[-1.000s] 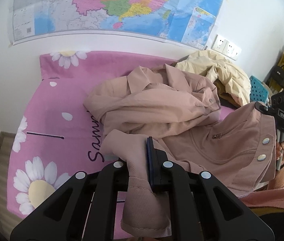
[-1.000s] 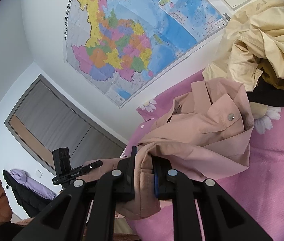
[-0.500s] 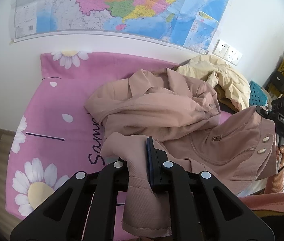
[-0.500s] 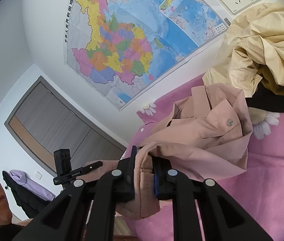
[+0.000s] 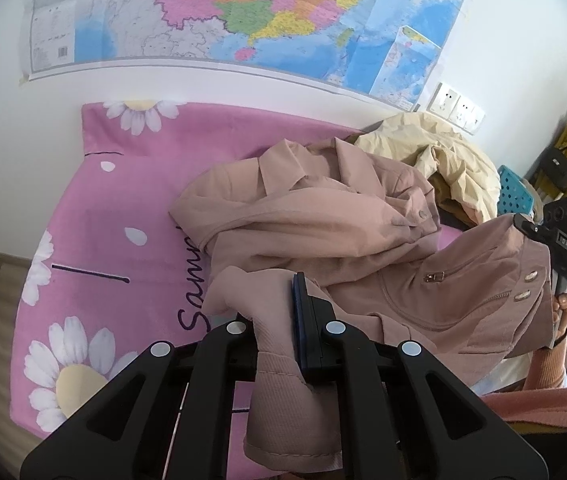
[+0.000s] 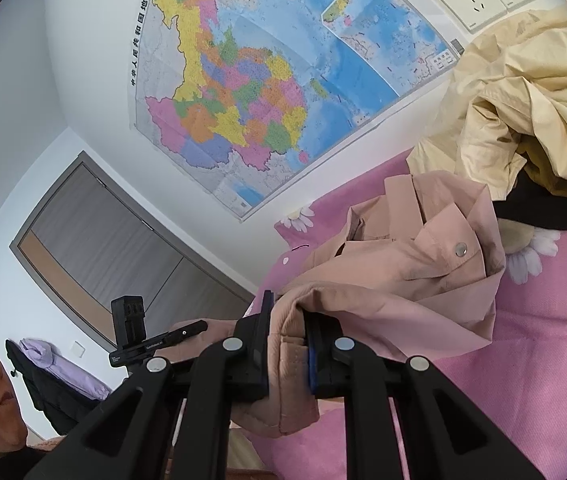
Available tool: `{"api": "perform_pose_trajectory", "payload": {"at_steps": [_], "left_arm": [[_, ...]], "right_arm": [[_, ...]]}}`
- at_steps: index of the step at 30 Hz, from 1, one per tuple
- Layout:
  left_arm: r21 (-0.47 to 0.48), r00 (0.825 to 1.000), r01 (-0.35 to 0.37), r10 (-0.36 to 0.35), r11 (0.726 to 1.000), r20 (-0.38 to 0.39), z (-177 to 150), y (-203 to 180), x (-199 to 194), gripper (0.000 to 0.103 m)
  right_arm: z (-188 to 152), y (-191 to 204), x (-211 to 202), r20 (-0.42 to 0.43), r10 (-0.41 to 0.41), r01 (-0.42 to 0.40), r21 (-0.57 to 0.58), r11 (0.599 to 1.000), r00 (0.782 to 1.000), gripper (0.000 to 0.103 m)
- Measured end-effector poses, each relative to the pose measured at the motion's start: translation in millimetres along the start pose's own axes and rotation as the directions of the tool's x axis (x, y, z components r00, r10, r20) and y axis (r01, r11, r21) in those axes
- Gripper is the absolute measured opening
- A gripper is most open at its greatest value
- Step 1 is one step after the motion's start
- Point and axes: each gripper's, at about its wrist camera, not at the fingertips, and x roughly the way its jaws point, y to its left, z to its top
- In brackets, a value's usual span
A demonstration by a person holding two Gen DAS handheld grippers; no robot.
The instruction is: Fold large clothes
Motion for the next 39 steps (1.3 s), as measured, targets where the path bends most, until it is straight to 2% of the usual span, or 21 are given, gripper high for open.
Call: {"api": "perform_pose_trajectory", "payload": {"at_steps": [14, 39], "left_arm": [[-0.021, 1.0, -0.007, 0.007, 1.0, -0.005, 21.6, 7.8, 8.1, 0.009], [-0.035, 1.0, -0.01, 0.009, 0.999, -0.012, 48.4, 16.7, 24.6, 0.009]], "right_arm": [[24.7, 15.0, 7.3, 0.012, -0.016, 0.017, -0.029, 0.999, 1.0, 0.013], [54.7, 8.2, 28.8, 0.018, -0.066, 0.066, -0.003, 0.998, 0.998, 0.013]]}}
